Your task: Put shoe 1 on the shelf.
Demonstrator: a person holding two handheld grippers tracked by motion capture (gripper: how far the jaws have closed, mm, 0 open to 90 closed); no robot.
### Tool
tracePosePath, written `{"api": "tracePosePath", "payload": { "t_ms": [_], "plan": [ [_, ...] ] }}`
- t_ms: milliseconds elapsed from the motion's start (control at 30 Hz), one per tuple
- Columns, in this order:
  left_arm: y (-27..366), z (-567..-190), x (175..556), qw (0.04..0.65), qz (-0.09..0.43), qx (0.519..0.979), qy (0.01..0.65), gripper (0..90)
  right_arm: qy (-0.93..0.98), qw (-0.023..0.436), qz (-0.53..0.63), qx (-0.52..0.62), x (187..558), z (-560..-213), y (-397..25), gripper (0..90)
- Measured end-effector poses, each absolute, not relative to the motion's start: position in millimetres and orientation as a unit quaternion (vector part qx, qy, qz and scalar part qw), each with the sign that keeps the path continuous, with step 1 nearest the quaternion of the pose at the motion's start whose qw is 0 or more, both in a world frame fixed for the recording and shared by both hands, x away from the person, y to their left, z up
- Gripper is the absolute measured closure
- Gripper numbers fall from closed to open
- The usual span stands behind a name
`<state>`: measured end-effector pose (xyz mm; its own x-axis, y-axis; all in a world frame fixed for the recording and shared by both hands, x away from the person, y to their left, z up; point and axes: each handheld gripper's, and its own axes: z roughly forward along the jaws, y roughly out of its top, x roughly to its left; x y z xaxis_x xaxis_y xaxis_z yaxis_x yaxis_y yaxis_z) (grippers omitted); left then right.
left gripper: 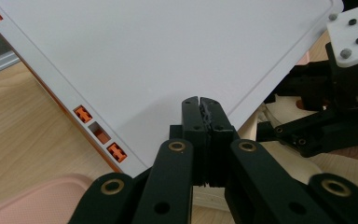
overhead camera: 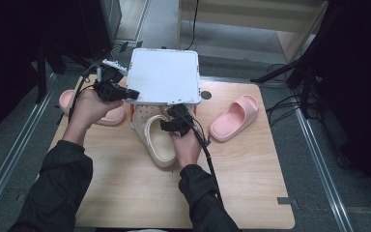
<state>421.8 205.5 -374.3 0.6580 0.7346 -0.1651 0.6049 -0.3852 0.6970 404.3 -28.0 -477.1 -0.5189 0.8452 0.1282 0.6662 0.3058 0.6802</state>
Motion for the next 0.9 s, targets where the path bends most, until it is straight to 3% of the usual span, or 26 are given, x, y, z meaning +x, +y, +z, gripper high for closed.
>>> {"api": "tracePosePath", "payload": {
  "t_ms": [333,367,600,733,900],
  "plan": [
    [205.5,-374.4,421.9,0.379,0.085,0.828,0.404,89.3,0.795,0.121,0.368,0.467,388.1,-467.9,-42.2,49.6],
    [205.3,-374.4,421.9,0.379,0.085,0.828,0.404,89.3,0.795,0.111,0.373,0.465,379.5,-463.1,-48.9,55.0],
    [204.7,-374.0,421.6,0.377,0.087,0.828,0.406,89.2,0.796,0.108,0.395,0.447,352.8,-450.9,-64.8,68.1],
    [204.7,-374.3,421.6,0.378,0.086,0.827,0.407,89.2,0.806,0.132,0.405,0.41,323.1,-446.2,-73.3,79.4],
    [205.4,-374.6,421.7,0.381,0.081,0.824,0.413,89.3,0.818,0.115,0.404,0.393,300.1,-455.4,-74.0,83.8]
  ]
}}
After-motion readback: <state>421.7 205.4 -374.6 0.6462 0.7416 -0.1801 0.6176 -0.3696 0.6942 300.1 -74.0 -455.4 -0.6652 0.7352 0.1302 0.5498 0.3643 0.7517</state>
